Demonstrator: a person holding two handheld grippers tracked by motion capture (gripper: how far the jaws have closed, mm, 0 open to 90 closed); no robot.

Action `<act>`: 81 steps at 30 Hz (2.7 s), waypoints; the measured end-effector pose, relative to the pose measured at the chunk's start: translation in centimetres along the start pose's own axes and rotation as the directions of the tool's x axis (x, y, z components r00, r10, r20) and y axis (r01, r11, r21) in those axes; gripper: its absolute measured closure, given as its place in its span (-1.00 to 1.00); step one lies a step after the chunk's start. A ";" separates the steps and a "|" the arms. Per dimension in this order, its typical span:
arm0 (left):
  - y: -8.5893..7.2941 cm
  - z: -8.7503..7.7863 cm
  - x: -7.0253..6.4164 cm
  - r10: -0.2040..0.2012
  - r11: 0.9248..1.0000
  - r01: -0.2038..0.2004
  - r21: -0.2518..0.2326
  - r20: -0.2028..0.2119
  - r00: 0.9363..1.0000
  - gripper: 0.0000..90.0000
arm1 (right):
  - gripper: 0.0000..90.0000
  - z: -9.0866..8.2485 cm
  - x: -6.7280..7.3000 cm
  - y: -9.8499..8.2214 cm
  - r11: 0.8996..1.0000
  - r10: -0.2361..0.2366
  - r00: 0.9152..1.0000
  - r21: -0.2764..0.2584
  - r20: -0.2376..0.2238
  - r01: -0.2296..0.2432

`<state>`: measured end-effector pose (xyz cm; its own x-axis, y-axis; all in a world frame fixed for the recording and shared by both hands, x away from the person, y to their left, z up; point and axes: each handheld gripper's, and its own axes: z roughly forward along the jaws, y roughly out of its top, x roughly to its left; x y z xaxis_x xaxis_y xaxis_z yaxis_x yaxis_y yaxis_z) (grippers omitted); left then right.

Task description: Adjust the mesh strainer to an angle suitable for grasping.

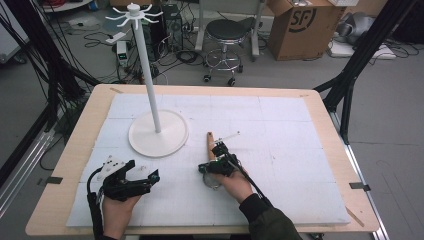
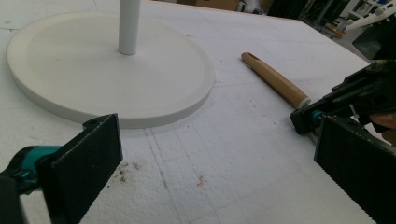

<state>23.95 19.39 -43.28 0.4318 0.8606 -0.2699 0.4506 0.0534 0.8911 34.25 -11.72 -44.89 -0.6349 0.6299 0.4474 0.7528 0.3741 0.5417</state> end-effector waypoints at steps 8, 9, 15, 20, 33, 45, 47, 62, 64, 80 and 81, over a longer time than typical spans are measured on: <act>0.0 -0.1 0.0 -0.004 1.000 0.004 -0.005 -0.011 1.000 -0.96 | 1.00 -1.1 -0.1 -1.4 1.000 0.011 1.000 0.007 -0.017 -0.011; 0.0 -0.1 0.0 -0.003 1.000 0.003 -0.005 -0.011 1.000 -0.96 | 1.00 -1.2 -0.1 -1.6 1.000 0.025 0.999 0.012 -0.022 -0.025; 0.0 -0.1 0.0 -0.004 1.000 0.004 -0.004 -0.013 1.000 -0.96 | 1.00 -1.7 -0.4 -2.3 0.999 0.036 0.999 0.006 -0.040 -0.036; 0.0 -0.1 0.0 -0.002 1.000 0.002 -0.003 -0.012 1.000 -0.96 | 1.00 -2.4 -0.5 -2.3 0.999 0.044 0.997 -0.021 -0.057 -0.045; -0.1 0.1 0.0 -0.003 1.000 0.003 0.001 -0.010 1.000 -0.96 | 1.00 -5.3 -5.1 -0.9 0.973 0.138 0.990 -0.189 0.015 -0.132; -0.1 0.2 0.0 -0.005 1.000 0.005 0.003 -0.008 1.000 -0.96 | 1.00 -3.1 -6.5 -0.7 0.969 0.187 0.982 -0.167 0.009 -0.183; -0.1 0.2 0.0 -0.002 1.000 0.002 0.006 -0.006 1.000 -0.96 | 1.00 -3.0 -6.5 -0.6 0.969 0.188 0.982 -0.166 0.003 -0.184; 0.0 0.2 0.0 -0.004 1.000 0.004 0.006 -0.004 1.000 -0.96 | 1.00 -1.8 -5.2 0.6 0.983 0.144 0.990 -0.116 0.004 -0.142; 0.0 0.2 0.0 -0.002 1.000 0.002 0.008 -0.005 1.000 -0.96 | 1.00 -1.7 -5.1 0.6 0.984 0.138 0.990 -0.111 -0.003 -0.137; -0.1 0.0 0.0 -0.007 1.000 0.007 0.001 -0.007 1.000 -0.96 | 0.31 -3.6 -5.0 0.7 0.977 0.118 0.992 -0.177 -0.037 -0.122; -0.1 0.0 0.0 -0.006 1.000 0.006 0.001 -0.008 1.000 -0.96 | 0.30 -3.6 -4.8 0.7 0.978 0.113 0.993 -0.173 -0.037 -0.118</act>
<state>23.95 19.41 -43.34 0.4229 0.8642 -0.2725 0.4539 0.0582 0.8891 37.21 -16.91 -44.11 -0.5517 0.6422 0.5321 0.7809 0.1737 0.6000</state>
